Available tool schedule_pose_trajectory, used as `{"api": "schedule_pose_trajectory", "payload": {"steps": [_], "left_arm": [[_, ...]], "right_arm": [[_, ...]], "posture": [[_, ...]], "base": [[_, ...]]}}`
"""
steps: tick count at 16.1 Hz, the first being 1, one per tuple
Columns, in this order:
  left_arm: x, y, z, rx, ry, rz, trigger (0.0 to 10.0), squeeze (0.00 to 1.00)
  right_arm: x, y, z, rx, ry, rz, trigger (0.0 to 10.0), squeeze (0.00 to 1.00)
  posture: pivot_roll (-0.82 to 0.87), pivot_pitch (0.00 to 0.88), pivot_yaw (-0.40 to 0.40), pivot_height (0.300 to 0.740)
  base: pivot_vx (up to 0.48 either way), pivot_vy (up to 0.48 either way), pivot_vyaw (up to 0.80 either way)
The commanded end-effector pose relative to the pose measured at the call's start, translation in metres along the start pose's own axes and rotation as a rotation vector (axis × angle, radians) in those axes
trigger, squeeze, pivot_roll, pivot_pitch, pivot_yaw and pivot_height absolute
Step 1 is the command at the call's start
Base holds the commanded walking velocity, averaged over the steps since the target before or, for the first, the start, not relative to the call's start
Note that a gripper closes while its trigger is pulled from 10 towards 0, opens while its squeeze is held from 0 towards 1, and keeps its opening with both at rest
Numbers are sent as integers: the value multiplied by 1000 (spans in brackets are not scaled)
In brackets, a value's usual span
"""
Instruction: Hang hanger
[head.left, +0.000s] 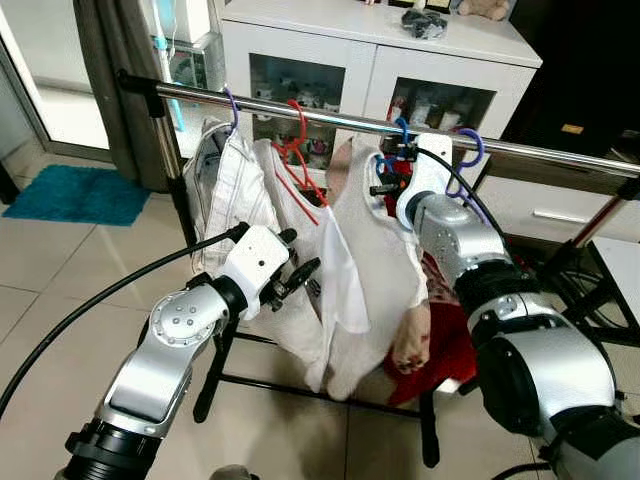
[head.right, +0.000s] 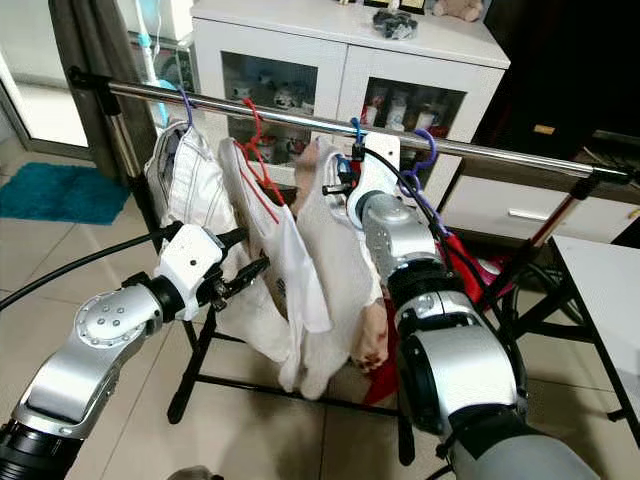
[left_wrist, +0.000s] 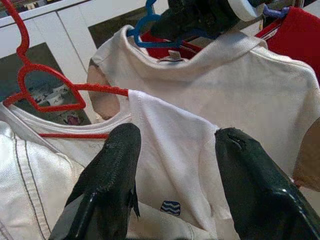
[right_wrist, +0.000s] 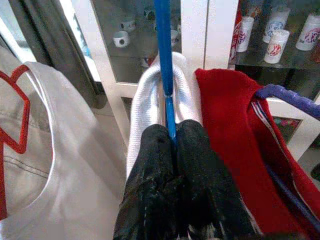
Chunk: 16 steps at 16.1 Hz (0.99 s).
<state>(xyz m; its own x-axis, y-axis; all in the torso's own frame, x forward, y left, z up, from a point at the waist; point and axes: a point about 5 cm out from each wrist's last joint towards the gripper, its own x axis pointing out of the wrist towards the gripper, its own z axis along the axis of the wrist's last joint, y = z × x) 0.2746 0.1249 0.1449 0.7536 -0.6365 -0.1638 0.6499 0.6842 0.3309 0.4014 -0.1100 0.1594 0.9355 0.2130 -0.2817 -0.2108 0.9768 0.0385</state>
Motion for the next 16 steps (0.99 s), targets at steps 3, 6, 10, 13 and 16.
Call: {"api": "schedule_pose_trajectory", "payload": {"steps": [3,6,10,13,16], "left_arm": [[1,-1,3,7,-7,-6,10000,0],[1,0,1,9,-1,7,10000,0],[2,2,-1,10,15,24,10000,0],[2,3,0,10,16,28,10000,0],[2,9,-4,-40,17,129,10000,0]], "right_arm": [[0,-4,-17,0,67,-2,10000,0],[-1,-5,-19,24,45,23,10000,1000],[-3,-10,-13,45,-39,50,10000,1000],[-10,-14,-3,-8,-128,88,10000,1000],[-33,-21,6,-34,-227,125,10000,1000]], "posture": [[98,0,-82,740],[97,0,-81,740],[92,0,-70,740],[79,0,-51,740],[68,0,-36,740]], "base": [[0,0,0],[0,0,0],[0,0,0],[0,0,0],[0,0,0]]}}
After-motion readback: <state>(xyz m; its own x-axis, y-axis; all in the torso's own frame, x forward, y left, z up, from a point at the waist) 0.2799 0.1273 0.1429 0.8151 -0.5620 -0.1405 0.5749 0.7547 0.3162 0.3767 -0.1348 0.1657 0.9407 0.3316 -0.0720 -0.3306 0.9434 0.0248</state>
